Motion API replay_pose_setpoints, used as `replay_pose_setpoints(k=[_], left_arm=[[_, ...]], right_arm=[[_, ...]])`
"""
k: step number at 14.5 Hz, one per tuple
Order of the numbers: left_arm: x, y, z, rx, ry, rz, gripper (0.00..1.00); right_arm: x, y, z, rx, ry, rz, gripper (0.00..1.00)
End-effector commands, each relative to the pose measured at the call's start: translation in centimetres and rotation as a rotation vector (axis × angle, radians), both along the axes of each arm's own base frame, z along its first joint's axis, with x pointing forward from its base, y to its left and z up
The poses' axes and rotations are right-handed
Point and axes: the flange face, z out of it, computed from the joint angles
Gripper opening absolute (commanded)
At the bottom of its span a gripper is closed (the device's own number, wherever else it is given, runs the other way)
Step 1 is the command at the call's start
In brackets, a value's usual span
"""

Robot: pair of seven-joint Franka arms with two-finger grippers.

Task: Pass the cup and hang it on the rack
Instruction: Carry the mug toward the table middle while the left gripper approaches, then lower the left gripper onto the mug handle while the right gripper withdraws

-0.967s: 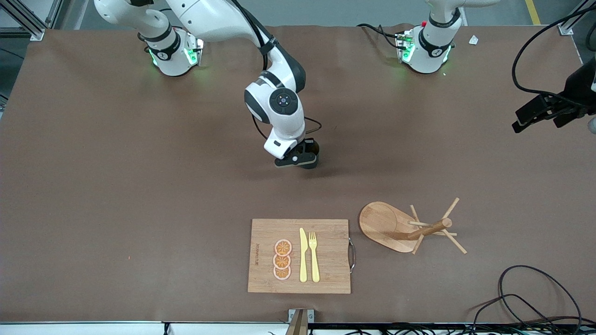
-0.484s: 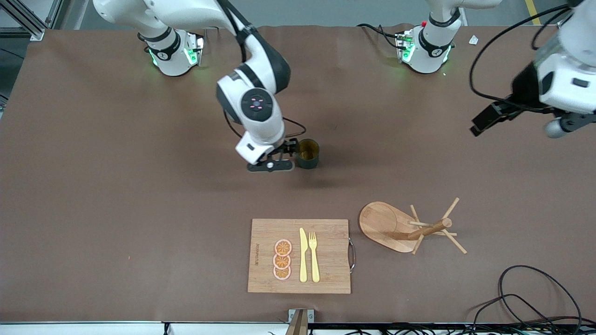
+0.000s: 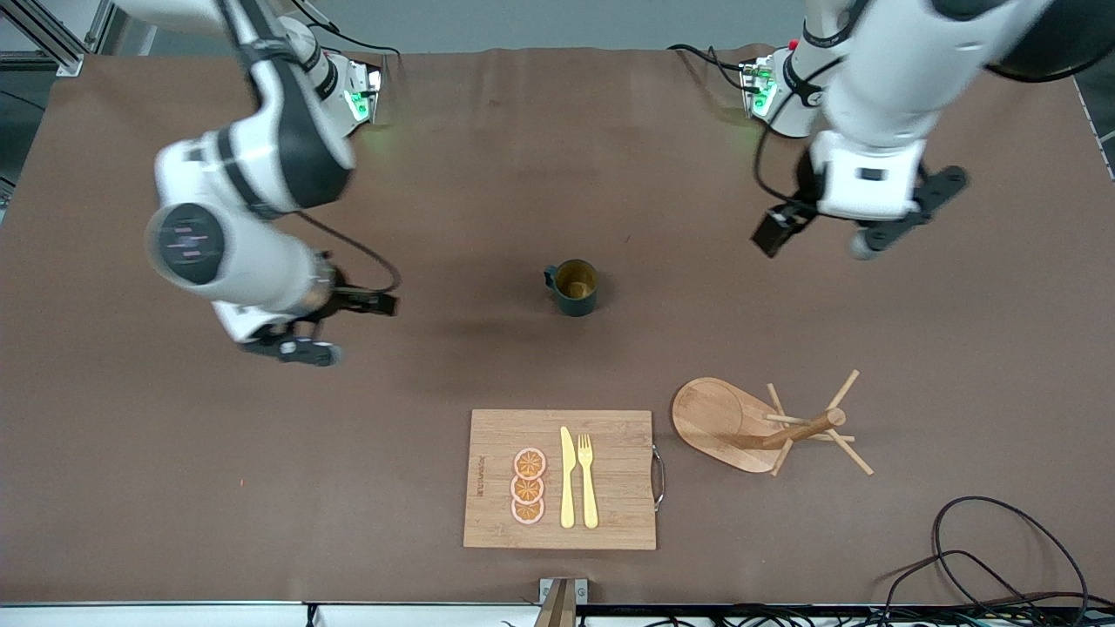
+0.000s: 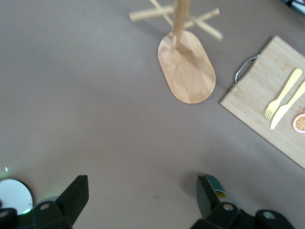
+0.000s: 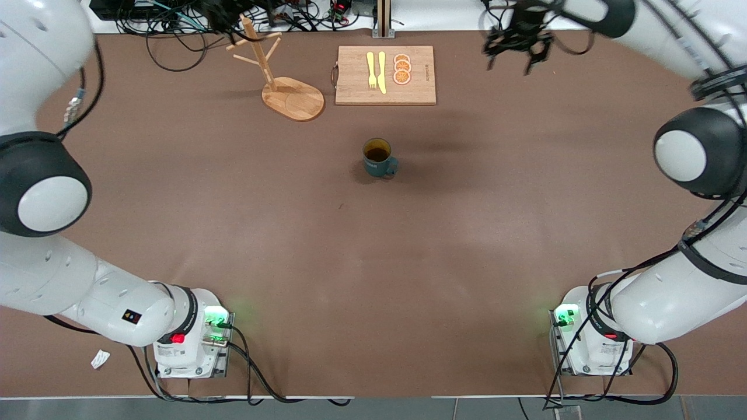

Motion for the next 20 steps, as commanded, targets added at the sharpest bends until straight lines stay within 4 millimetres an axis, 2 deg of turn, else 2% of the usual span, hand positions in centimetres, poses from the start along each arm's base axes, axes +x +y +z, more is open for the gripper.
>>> replay_pose_setpoints(k=[1,4,5,7,10,12,14,16,17,20], left_arm=[[-1.1,-6.0,-2.9,0.056,-0.02,0.05,1.0],[-3.0,-12.0,-7.4,0.118,-0.053,0.101,1.0],[-3.9,-14.2,-9.3,0.133,-0.063,0.131,1.0],[-5.8,-18.1,-12.7,0.171,-0.107,0.158,1.0],[-8.2,-23.4,-17.3,0.226,-0.183,0.231,1.0],[-9.7,-27.2,-21.1,0.255,-0.257,0.282,1.0],[-11.5,-30.2,-24.8,0.277,-0.31,0.311,1.0],[-13.2,-32.1,-28.3,0.288,-0.379,0.289,1.0],[-14.0,-32.8,-30.6,0.292,-0.409,0.296,1.0],[-16.1,-34.2,-35.0,0.296,-0.459,0.304,1.0]], right_arm=[[-0.4,-6.4,2.1,-0.024,-0.009,0.132,1.0],[-0.1,-13.8,4.2,-0.018,-0.038,0.121,1.0],[0.0,-15.6,4.6,-0.03,-0.045,0.109,1.0],[0.6,-18.9,6.8,-0.052,-0.089,0.108,1.0],[0.7,-21.9,8.7,-0.07,-0.109,0.086,1.0],[0.5,-24.1,8.8,-0.056,-0.107,0.061,1.0],[0.5,-25.1,8.6,-0.051,-0.106,0.06,1.0],[0.7,-24.5,9.5,-0.056,-0.122,0.069,1.0],[0.7,-24.2,9.9,-0.055,-0.127,0.072,1.0],[0.6,-23.5,9.8,-0.047,-0.109,0.077,1.0]])
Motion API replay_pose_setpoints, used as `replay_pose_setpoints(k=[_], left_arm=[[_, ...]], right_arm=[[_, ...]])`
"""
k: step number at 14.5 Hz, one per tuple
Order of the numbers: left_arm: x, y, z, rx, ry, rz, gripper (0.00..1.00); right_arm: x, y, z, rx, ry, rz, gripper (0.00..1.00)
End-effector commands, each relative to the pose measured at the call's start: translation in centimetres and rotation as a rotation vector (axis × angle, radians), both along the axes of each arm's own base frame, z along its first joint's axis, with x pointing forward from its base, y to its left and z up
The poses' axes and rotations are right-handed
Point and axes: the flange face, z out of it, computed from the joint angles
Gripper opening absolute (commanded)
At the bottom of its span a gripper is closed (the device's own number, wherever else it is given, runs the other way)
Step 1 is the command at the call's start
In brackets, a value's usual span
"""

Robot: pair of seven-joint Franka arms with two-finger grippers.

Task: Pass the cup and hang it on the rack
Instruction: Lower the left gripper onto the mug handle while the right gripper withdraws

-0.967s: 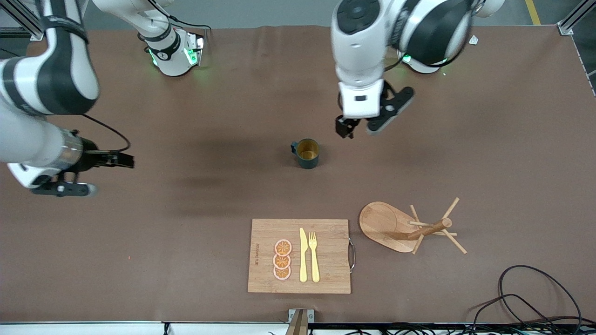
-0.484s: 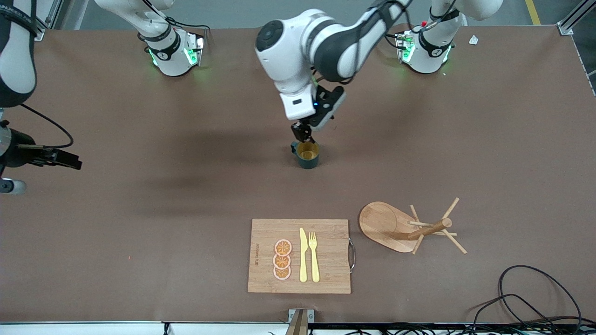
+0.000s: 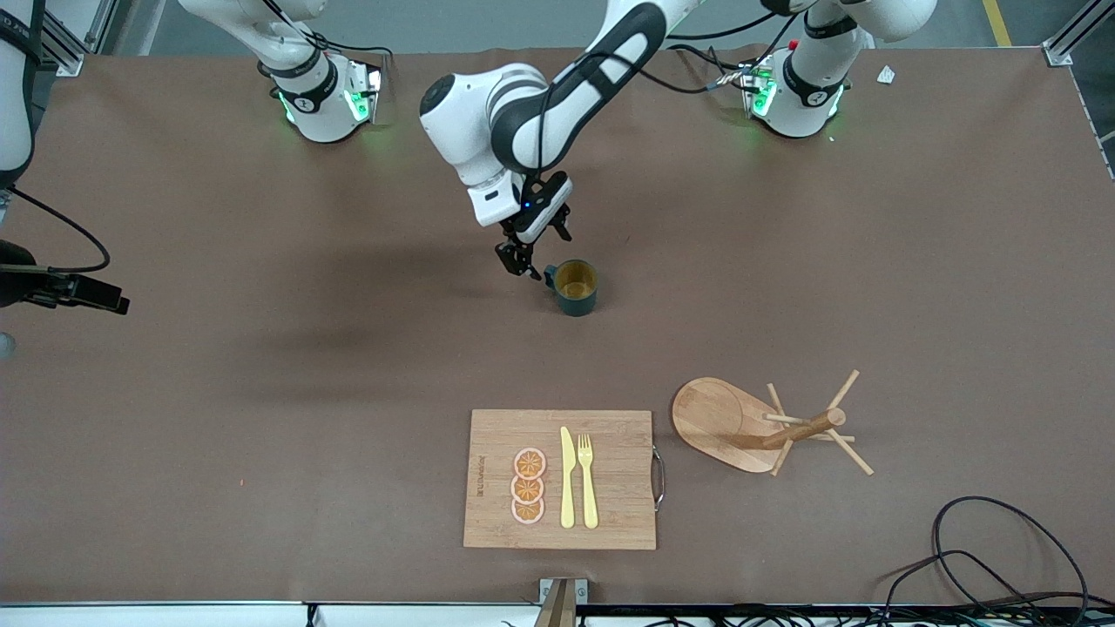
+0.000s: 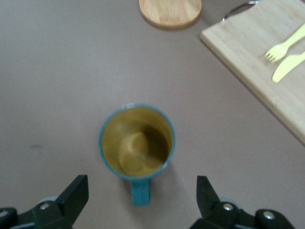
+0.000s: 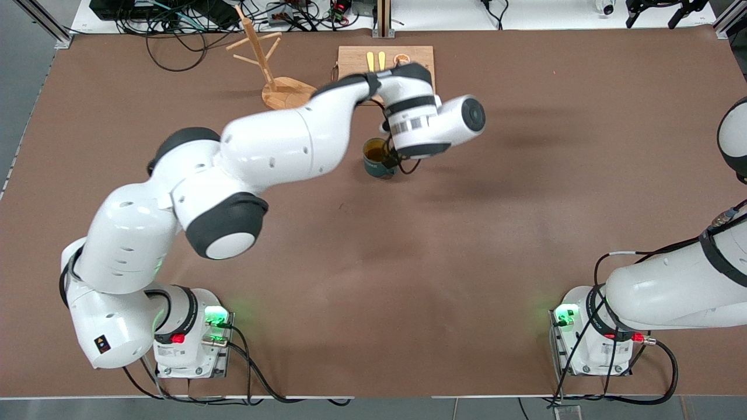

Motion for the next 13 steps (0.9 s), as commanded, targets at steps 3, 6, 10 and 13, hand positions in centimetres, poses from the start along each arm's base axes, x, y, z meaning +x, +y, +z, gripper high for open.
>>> replay_pose_setpoints(k=[3,6,10,13], left_arm=[[-2.1,-1.7,-5.2,0.039,-0.094,-0.012,1.0],[-2.9,-2.4,-9.0,0.081,-0.176,-0.01,1.0],[-3.4,-2.8,-10.2,0.097,-0.2,-0.027,1.0],[-2.9,-2.8,-10.0,0.087,-0.207,-0.034,0.92]], right_arm=[[-0.5,2.6,0.2,0.008,0.049,0.036,1.0],[-0.9,3.0,0.8,0.017,0.049,0.038,1.0],[-2.0,3.6,3.0,0.054,0.016,0.04,1.0],[-2.8,3.5,3.7,0.057,0.031,0.041,1.0]])
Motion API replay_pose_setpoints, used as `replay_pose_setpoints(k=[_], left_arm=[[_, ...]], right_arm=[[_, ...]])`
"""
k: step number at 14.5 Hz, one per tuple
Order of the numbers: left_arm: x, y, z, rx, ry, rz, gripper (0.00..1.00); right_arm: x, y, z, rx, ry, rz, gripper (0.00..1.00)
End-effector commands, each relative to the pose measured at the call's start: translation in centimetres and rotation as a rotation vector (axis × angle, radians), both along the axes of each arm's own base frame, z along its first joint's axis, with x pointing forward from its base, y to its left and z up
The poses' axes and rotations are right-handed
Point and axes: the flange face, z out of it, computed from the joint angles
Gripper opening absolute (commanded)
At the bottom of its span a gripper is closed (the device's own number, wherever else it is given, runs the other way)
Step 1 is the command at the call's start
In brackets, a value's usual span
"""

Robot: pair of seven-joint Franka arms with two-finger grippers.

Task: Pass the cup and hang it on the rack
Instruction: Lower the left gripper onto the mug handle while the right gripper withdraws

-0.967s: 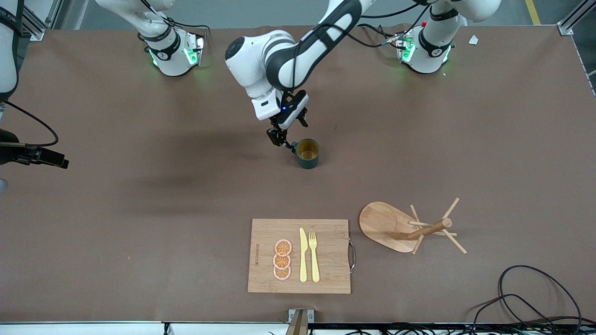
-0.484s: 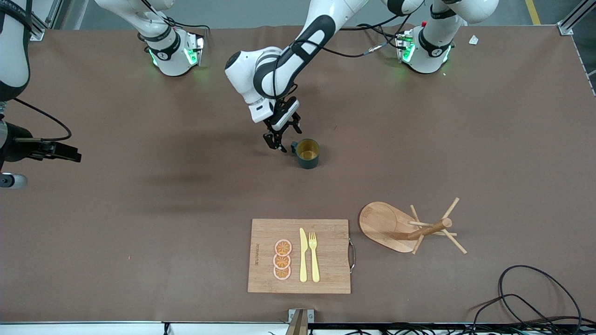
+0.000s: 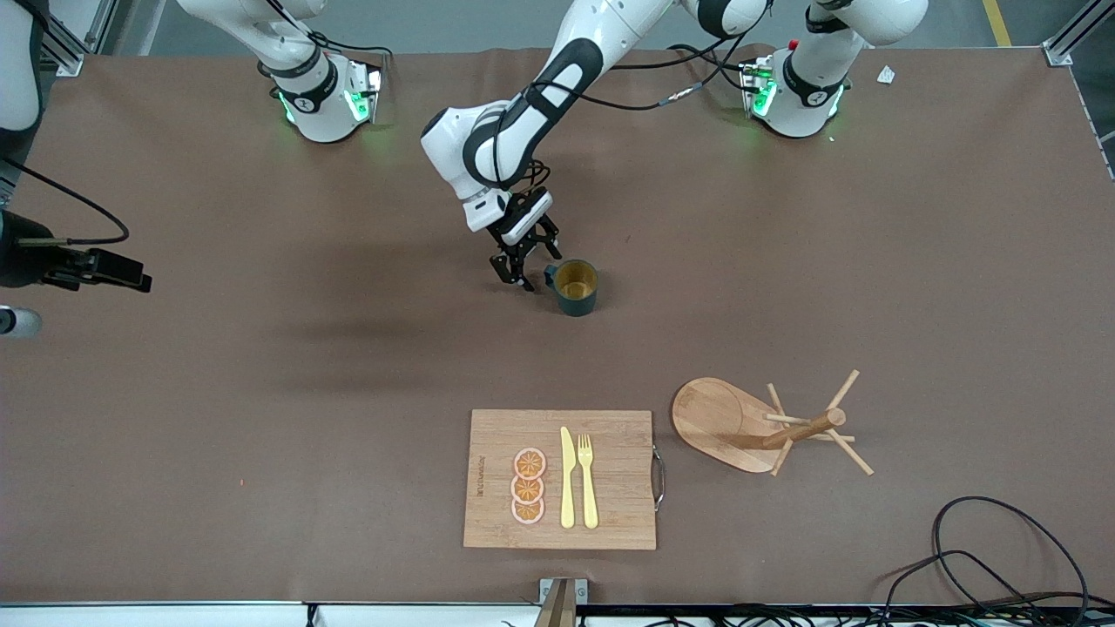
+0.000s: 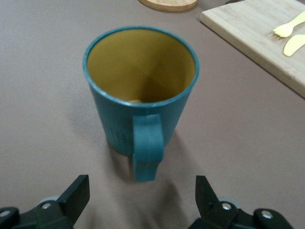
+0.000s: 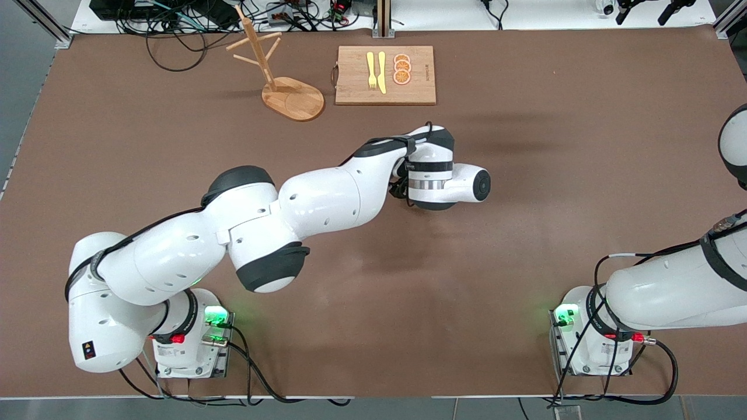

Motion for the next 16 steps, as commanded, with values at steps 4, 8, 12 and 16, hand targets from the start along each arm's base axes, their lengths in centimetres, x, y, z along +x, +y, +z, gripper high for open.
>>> replay_pose_setpoints(k=[4,8,12,16], left_arm=[[1.0,-0.4,0.2,-0.016,-0.028,-0.03,0.83],[0.9,0.2,-1.9,0.009,-0.018,-0.028,0.77],[1.1,0.6,-2.3,0.024,-0.014,-0.031,0.73],[1.2,0.9,-2.3,0.065,-0.003,-0.052,0.68]], right_arm=[[-3.7,-0.3,2.5,0.005,-0.006,0.003,1.0],[-6.8,-0.8,5.1,-0.01,-0.039,0.004,1.0],[-9.0,-2.0,6.2,-0.005,-0.051,-0.008,1.0],[-9.7,-1.9,7.5,0.0,-0.077,0.03,1.0]])
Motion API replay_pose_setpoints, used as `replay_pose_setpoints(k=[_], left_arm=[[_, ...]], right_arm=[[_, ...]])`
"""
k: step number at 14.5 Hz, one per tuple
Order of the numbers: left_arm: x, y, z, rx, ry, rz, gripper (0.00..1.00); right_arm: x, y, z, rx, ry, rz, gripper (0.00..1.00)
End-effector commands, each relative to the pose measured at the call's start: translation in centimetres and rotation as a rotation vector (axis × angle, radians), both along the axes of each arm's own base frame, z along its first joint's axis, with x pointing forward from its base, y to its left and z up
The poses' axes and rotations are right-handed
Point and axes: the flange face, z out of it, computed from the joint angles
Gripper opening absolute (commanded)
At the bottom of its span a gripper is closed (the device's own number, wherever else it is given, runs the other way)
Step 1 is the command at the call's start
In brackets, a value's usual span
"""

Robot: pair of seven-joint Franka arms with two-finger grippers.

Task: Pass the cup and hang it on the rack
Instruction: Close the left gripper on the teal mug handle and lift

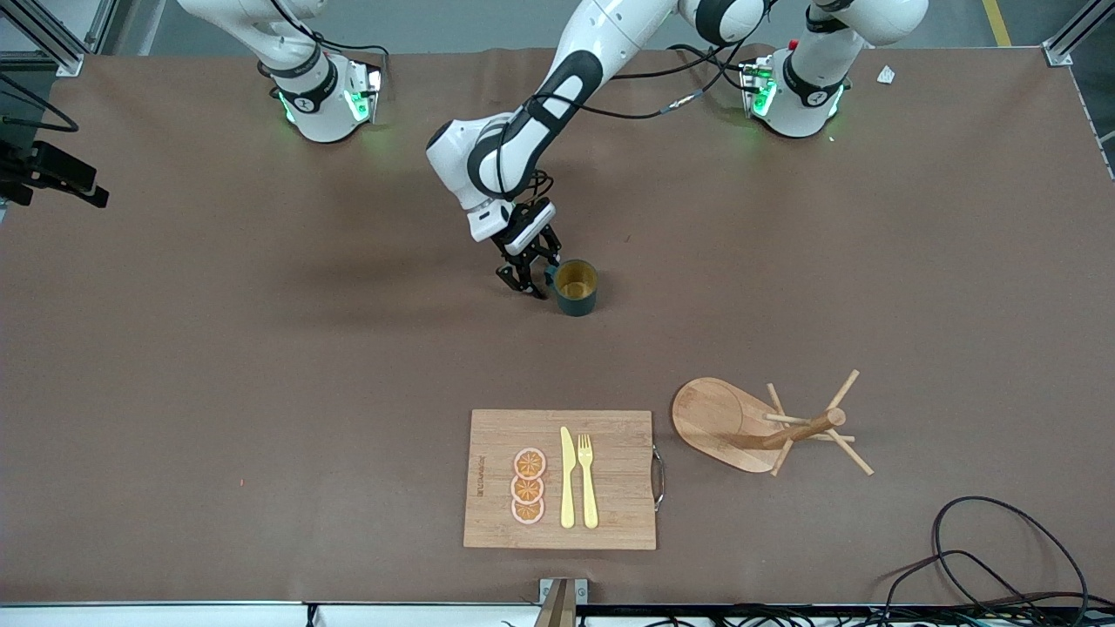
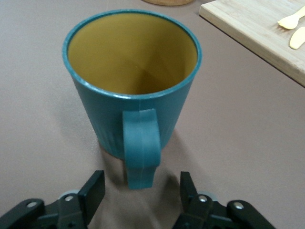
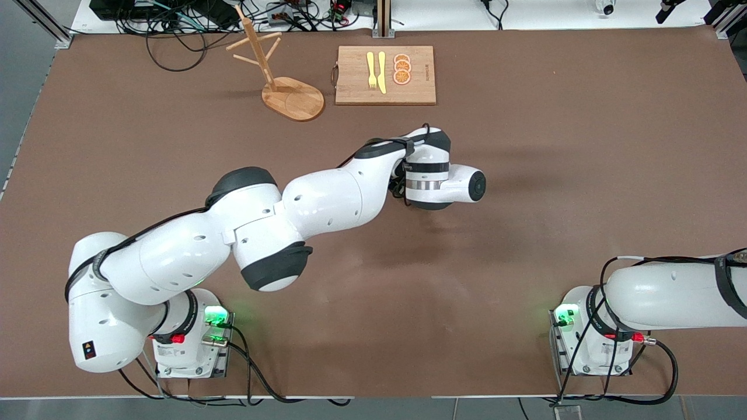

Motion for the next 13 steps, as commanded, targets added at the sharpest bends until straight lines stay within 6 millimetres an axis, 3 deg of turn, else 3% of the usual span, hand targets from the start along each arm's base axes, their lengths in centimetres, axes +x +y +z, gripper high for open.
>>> replay_pose_setpoints(k=[1,6,10,12,13], left_arm=[[0.6,0.6,-0.1,0.059,-0.01,-0.029,0.68],[0.5,1.4,-0.3,0.146,0.021,-0.054,0.63],[0.4,1.1,0.1,0.135,0.022,-0.064,0.27],[0.5,0.9,0.4,0.124,0.017,-0.062,0.06],[0.5,0.9,0.6,0.126,0.019,-0.065,0.01]], right_arm=[[-1.3,-0.2,0.7,-0.006,-0.018,0.024,1.0],[-1.5,-0.1,0.8,-0.007,0.004,0.028,1.0],[-1.6,-0.2,2.8,-0.011,-0.008,0.02,1.0],[-1.7,-0.1,2.7,-0.008,0.004,0.018,1.0],[-1.7,-0.1,2.7,-0.008,0.004,0.018,1.0]])
